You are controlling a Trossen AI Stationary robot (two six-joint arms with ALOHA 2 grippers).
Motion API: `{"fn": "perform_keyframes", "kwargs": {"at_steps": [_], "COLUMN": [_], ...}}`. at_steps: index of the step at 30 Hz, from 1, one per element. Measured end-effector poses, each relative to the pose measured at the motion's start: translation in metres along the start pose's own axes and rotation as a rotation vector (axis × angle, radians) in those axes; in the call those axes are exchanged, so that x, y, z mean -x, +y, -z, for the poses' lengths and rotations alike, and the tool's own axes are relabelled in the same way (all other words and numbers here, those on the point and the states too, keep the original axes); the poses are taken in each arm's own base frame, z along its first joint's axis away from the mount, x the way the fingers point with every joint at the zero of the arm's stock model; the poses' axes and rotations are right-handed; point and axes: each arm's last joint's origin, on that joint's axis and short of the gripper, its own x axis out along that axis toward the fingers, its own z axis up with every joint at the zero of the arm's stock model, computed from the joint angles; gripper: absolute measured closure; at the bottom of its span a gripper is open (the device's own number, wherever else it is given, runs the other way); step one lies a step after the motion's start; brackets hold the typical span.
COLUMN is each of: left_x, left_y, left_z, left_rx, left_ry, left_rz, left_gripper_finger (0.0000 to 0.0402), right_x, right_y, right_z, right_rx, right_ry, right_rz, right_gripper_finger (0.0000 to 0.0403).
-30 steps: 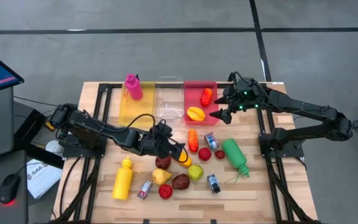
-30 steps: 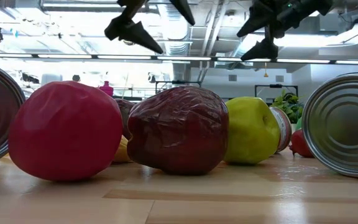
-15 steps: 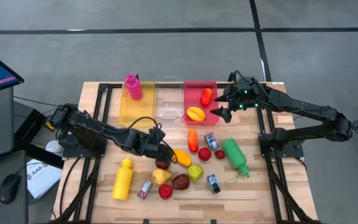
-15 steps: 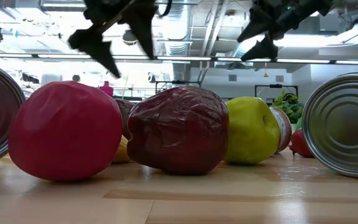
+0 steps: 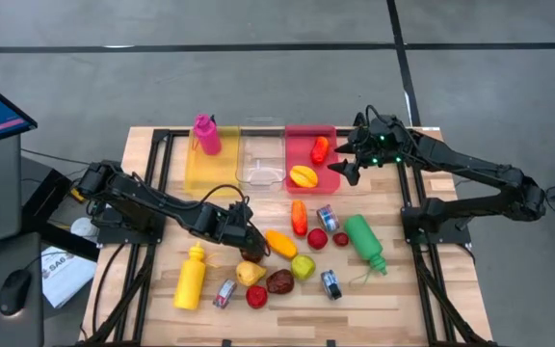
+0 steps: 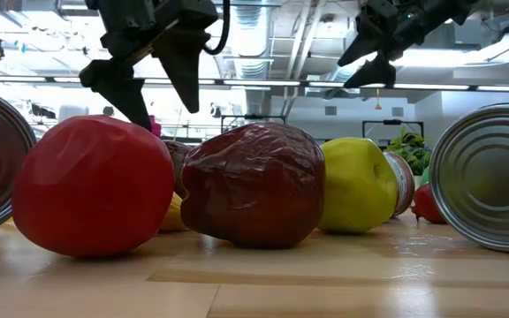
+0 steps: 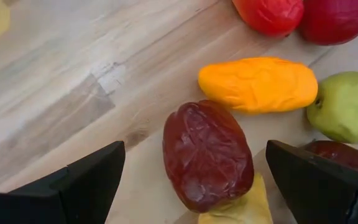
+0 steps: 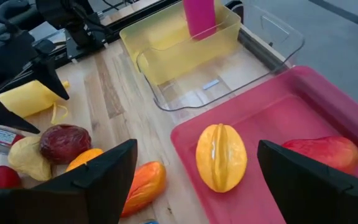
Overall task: Pick & Place Food Item
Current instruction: Put the red apple into the pink bin
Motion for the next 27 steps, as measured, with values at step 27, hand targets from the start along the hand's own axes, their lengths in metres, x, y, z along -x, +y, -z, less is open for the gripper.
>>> {"fn": "perform_keyframes", "kwargs": {"at_steps": [27], "left_x": [-0.045], "left_y": [-0.015], "left_z": [0.011], "left_rx": [0.039], "left_ry": [0.051], "left_rz": [-0.014], "left_gripper_finger": [0.0023], "right_x": [0.001], "right_y": [-0.003], "right_z": [-0.002], "right_rx": [0.014], "right_ry": [-0.014], "right_rz": [0.010], "right_gripper_finger": [0.0077]}}
